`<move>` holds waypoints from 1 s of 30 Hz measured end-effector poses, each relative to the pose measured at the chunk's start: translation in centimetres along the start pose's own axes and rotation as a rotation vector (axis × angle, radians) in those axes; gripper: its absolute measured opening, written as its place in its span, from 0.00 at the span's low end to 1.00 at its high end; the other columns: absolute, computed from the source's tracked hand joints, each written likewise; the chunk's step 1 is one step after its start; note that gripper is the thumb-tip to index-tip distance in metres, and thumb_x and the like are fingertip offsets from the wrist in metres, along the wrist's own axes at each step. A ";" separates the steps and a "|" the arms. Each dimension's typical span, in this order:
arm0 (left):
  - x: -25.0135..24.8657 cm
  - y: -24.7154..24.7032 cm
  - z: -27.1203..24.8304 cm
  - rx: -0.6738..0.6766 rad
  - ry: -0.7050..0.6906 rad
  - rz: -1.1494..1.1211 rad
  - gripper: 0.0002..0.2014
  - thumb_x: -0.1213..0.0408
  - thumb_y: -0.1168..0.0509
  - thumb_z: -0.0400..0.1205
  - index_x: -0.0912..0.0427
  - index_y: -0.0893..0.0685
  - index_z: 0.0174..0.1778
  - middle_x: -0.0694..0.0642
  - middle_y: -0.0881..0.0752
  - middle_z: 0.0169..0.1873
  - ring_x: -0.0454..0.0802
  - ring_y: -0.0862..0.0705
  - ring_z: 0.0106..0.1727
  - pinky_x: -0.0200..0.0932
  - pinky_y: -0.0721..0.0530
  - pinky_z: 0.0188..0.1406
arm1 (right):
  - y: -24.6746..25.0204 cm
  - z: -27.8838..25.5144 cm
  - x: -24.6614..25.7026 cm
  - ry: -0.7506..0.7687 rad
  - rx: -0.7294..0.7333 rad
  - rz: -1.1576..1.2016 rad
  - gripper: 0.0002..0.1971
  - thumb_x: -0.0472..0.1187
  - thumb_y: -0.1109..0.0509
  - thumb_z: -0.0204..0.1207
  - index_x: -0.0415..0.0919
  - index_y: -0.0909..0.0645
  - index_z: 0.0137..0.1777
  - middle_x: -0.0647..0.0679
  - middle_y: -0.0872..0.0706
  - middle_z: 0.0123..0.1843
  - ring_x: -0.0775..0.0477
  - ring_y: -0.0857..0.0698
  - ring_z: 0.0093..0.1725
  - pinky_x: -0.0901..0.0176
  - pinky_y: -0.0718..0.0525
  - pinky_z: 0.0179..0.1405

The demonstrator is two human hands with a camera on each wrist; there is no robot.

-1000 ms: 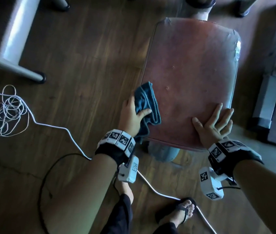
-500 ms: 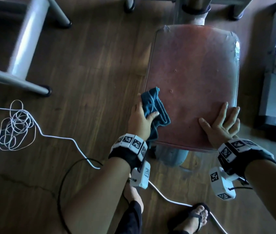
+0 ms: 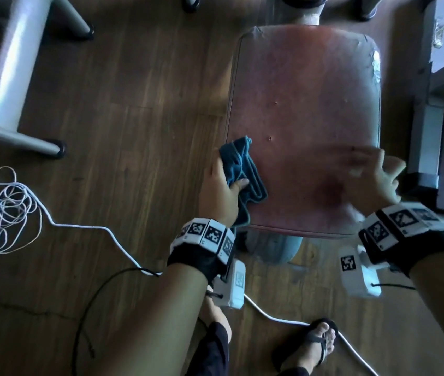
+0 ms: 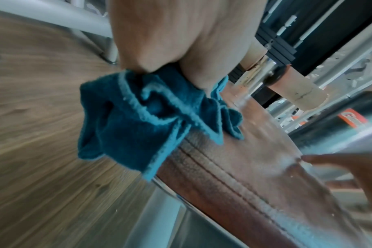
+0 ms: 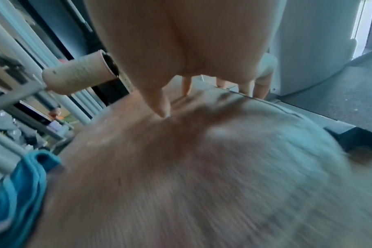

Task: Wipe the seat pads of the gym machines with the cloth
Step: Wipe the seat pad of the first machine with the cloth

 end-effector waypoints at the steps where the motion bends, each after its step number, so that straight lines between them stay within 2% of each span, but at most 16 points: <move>1: -0.2 0.0 0.1 -0.006 -0.019 0.041 0.40 0.54 0.29 0.79 0.55 0.42 0.84 0.53 0.27 0.77 0.49 0.28 0.76 0.29 0.39 0.71 | 0.6 1.0 0.9 -0.006 0.003 0.058 0.32 0.57 0.31 0.66 0.60 0.39 0.69 0.43 0.39 0.72 0.29 0.29 0.68 0.30 0.29 0.69; 3: -0.3 0.0 -0.2 -0.018 -0.031 0.116 0.42 0.52 0.32 0.81 0.52 0.49 0.86 0.55 0.30 0.79 0.52 0.27 0.76 0.38 0.32 0.73 | 1.5 3.2 3.0 -0.003 0.012 0.133 0.37 0.58 0.32 0.68 0.56 0.42 0.77 0.40 0.40 0.74 0.29 0.29 0.70 0.35 0.30 0.73; 5: -0.3 -0.2 -0.7 -0.013 -0.021 0.107 0.42 0.52 0.34 0.82 0.48 0.54 0.86 0.54 0.31 0.80 0.53 0.24 0.74 0.39 0.28 0.72 | 1.5 4.8 4.5 -0.025 -0.014 0.106 0.47 0.68 0.33 0.68 0.54 0.51 0.83 0.41 0.42 0.80 0.30 0.32 0.75 0.38 0.34 0.77; 7: -0.3 -0.2 -0.7 -0.002 -0.008 0.078 0.41 0.53 0.36 0.83 0.45 0.57 0.85 0.52 0.34 0.81 0.50 0.27 0.75 0.25 0.35 0.71 | 0.4 5.9 5.1 -0.052 0.024 0.037 0.52 0.75 0.39 0.70 0.50 0.57 0.85 0.41 0.42 0.83 0.32 0.35 0.78 0.39 0.37 0.79; 8: -0.3 -0.2 -0.6 -0.001 0.005 0.080 0.41 0.54 0.36 0.84 0.46 0.56 0.85 0.51 0.37 0.82 0.48 0.30 0.77 0.16 0.43 0.67 | -0.5 6.2 5.2 -0.068 0.090 0.029 0.50 0.73 0.40 0.73 0.43 0.54 0.85 0.39 0.40 0.82 0.32 0.34 0.78 0.41 0.37 0.79; 9: -0.5 -0.2 -0.3 -0.008 0.001 0.095 0.40 0.53 0.36 0.84 0.47 0.56 0.85 0.50 0.38 0.82 0.46 0.30 0.77 0.15 0.45 0.63 | -1.3 6.4 5.2 -0.089 0.166 0.044 0.48 0.69 0.40 0.76 0.35 0.48 0.84 0.35 0.36 0.81 0.33 0.33 0.77 0.43 0.35 0.78; 10: -0.8 -0.1 -0.1 -0.016 -0.014 0.109 0.40 0.53 0.37 0.84 0.47 0.56 0.85 0.51 0.37 0.82 0.47 0.28 0.76 0.19 0.40 0.61 | -1.8 6.6 5.0 -0.102 0.200 0.050 0.46 0.67 0.40 0.77 0.31 0.45 0.82 0.34 0.34 0.80 0.33 0.32 0.77 0.43 0.35 0.77; 13: -2.6 -0.1 1.6 -0.006 -0.054 0.162 0.40 0.51 0.37 0.83 0.50 0.54 0.86 0.54 0.35 0.81 0.48 0.23 0.72 0.27 0.32 0.59 | -0.5 6.5 5.2 -0.065 -0.013 -0.057 0.51 0.69 0.37 0.74 0.47 0.61 0.85 0.38 0.45 0.83 0.30 0.38 0.78 0.38 0.41 0.79; 15: -4.0 0.0 3.8 -0.028 -0.076 0.224 0.40 0.50 0.36 0.82 0.52 0.51 0.86 0.57 0.34 0.81 0.52 0.25 0.74 0.30 0.33 0.64 | -0.4 6.2 5.4 -0.052 -0.069 -0.068 0.51 0.69 0.35 0.72 0.52 0.63 0.85 0.38 0.48 0.83 0.28 0.41 0.79 0.35 0.44 0.80; 17: -5.5 0.4 6.6 -0.075 -0.077 0.266 0.40 0.49 0.36 0.82 0.53 0.48 0.86 0.59 0.37 0.82 0.55 0.33 0.80 0.33 0.44 0.72 | -0.8 6.3 5.2 -0.055 -0.071 -0.069 0.52 0.70 0.36 0.71 0.54 0.64 0.84 0.39 0.49 0.83 0.28 0.41 0.79 0.34 0.43 0.79; 18: -6.3 0.5 7.9 -0.066 -0.065 0.249 0.39 0.49 0.36 0.82 0.53 0.48 0.86 0.59 0.38 0.82 0.55 0.35 0.81 0.32 0.46 0.72 | -0.9 6.4 5.2 -0.063 -0.059 -0.063 0.52 0.70 0.36 0.71 0.55 0.65 0.84 0.40 0.49 0.83 0.29 0.42 0.79 0.33 0.43 0.79; 21: -7.7 0.2 11.0 0.021 -0.020 0.143 0.39 0.52 0.37 0.84 0.53 0.51 0.86 0.56 0.36 0.82 0.53 0.30 0.76 0.28 0.41 0.61 | -1.1 6.9 4.9 -0.089 -0.020 -0.028 0.52 0.67 0.34 0.72 0.56 0.66 0.83 0.42 0.52 0.83 0.30 0.45 0.80 0.33 0.45 0.80; 23: -8.3 0.6 10.7 0.038 -0.024 0.161 0.39 0.52 0.36 0.84 0.54 0.50 0.86 0.57 0.35 0.81 0.52 0.28 0.75 0.27 0.42 0.60 | -1.1 6.8 4.9 -0.096 -0.026 -0.016 0.51 0.66 0.33 0.72 0.56 0.66 0.83 0.43 0.52 0.83 0.31 0.45 0.79 0.34 0.44 0.79; 27: -7.7 1.5 8.1 -0.057 -0.042 0.333 0.42 0.49 0.24 0.72 0.62 0.31 0.80 0.62 0.21 0.72 0.53 0.17 0.66 0.26 0.43 0.65 | -1.2 6.9 5.1 -0.094 -0.001 0.018 0.51 0.64 0.32 0.73 0.56 0.66 0.83 0.44 0.55 0.83 0.31 0.47 0.79 0.34 0.46 0.80; 29: -7.6 1.2 8.1 -0.001 -0.046 0.329 0.42 0.50 0.29 0.78 0.59 0.41 0.84 0.60 0.31 0.79 0.50 0.26 0.74 0.18 0.59 0.64 | -1.3 7.0 4.8 -0.101 0.032 0.015 0.52 0.65 0.33 0.73 0.57 0.69 0.83 0.46 0.58 0.83 0.31 0.49 0.79 0.34 0.47 0.80; 30: -7.3 0.5 8.7 0.060 -0.031 0.293 0.42 0.52 0.33 0.81 0.56 0.49 0.86 0.57 0.38 0.82 0.46 0.35 0.78 0.12 0.66 0.58 | -1.4 7.1 4.7 -0.098 0.042 0.013 0.52 0.65 0.33 0.73 0.58 0.69 0.82 0.46 0.59 0.83 0.31 0.50 0.79 0.34 0.47 0.80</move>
Point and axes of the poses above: each hand's wrist, its own z-axis towards the middle knuckle, its own y-axis out of the back of the hand, x = y × z, the point moved 6 cm from there along z, towards the middle knuckle
